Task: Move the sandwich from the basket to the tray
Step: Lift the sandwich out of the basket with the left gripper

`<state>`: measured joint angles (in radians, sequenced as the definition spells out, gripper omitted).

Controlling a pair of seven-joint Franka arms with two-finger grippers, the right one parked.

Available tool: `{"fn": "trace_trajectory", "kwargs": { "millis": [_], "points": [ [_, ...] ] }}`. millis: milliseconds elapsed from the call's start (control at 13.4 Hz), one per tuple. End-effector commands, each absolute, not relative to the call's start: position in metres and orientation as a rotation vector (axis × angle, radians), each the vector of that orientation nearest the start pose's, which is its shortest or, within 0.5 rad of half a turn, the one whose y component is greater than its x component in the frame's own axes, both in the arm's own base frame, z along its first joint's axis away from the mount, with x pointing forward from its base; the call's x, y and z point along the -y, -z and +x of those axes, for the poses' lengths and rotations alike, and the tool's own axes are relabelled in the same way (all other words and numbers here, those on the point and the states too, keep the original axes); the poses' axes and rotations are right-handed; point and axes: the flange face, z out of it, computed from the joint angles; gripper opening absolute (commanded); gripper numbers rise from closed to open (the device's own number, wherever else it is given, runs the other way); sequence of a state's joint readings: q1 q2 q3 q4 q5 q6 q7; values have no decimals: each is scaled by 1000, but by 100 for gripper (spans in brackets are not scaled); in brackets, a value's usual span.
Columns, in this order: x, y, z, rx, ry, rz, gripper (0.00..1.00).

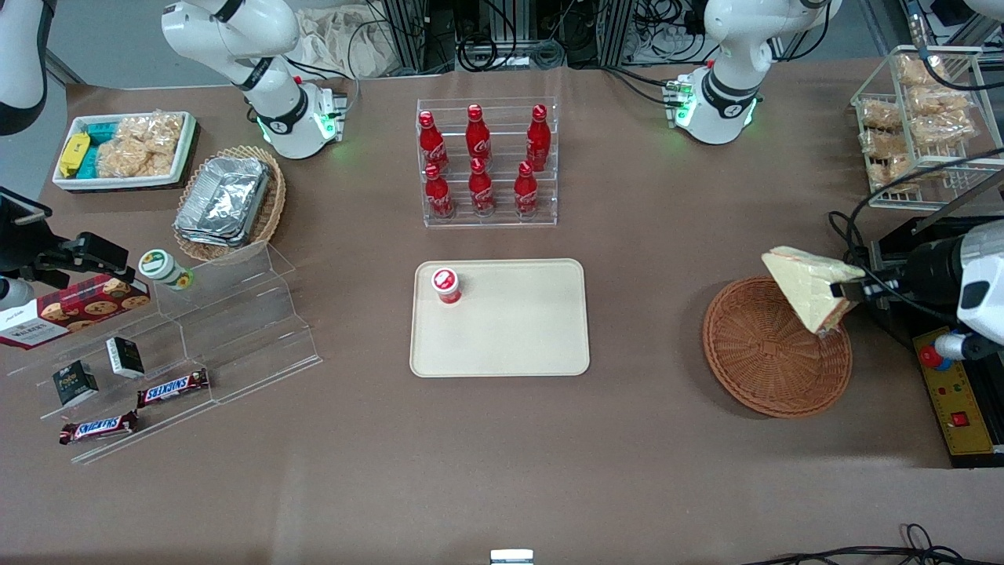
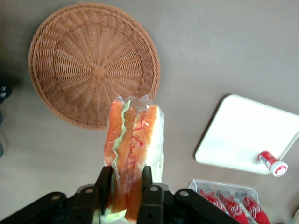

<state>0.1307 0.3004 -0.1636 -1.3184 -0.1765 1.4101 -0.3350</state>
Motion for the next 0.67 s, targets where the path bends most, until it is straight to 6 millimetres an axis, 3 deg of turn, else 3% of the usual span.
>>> {"fn": "trace_trajectory", "kwargs": {
  "millis": [0, 298, 372, 595],
  "points": [
    [117, -592, 607, 401, -410, -3199, 28],
    [259, -595, 564, 295, -412, -3156, 28],
    [287, -586, 558, 221, -413, -3154, 26],
    [353, -529, 556, 82, -448, -3149, 14]
  ]
}}
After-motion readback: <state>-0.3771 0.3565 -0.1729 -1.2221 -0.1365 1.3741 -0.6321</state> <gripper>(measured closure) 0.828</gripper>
